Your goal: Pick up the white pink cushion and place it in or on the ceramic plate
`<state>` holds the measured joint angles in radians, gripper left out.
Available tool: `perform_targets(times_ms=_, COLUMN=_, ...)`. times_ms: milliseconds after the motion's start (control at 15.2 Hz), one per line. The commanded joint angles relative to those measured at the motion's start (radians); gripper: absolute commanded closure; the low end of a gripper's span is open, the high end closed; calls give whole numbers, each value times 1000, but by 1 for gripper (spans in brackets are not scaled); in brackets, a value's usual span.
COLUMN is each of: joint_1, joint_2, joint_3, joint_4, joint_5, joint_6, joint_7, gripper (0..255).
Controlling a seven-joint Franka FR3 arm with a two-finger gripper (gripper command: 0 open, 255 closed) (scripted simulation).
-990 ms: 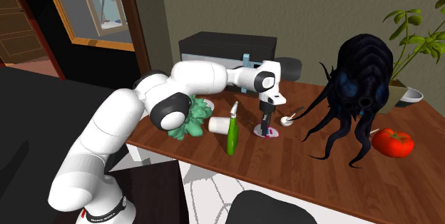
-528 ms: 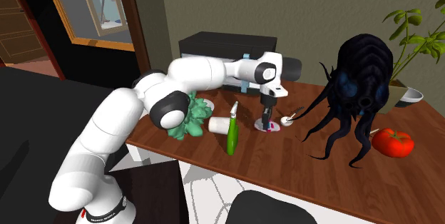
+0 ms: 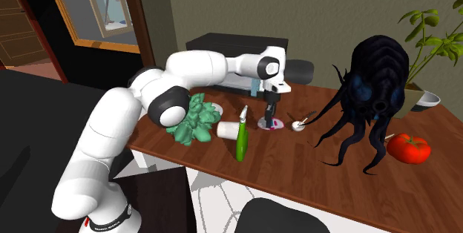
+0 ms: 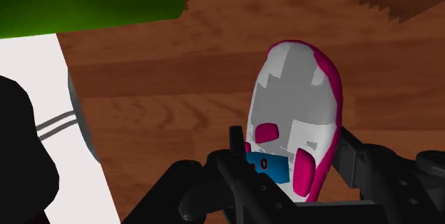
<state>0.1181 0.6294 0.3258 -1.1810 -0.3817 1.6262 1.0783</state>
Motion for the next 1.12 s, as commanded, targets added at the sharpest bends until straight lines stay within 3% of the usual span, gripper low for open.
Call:
perform_targets(times_ms=0, joint_1=14, joint_2=-41, joint_3=13, joint_4=-68, joint_5=8, joint_6=18, joint_7=41, gripper=255)
perform_targets(times_ms=528, joint_1=86, joint_2=-159, joint_3=69, joint_4=-252, joint_5=42, joint_6=53, joint_7=195, gripper=255)
perform_targets(times_ms=1056, joint_1=182, joint_2=-211, joint_3=125, joint_4=-329, joint_5=70, joint_6=50, joint_7=351, gripper=255)
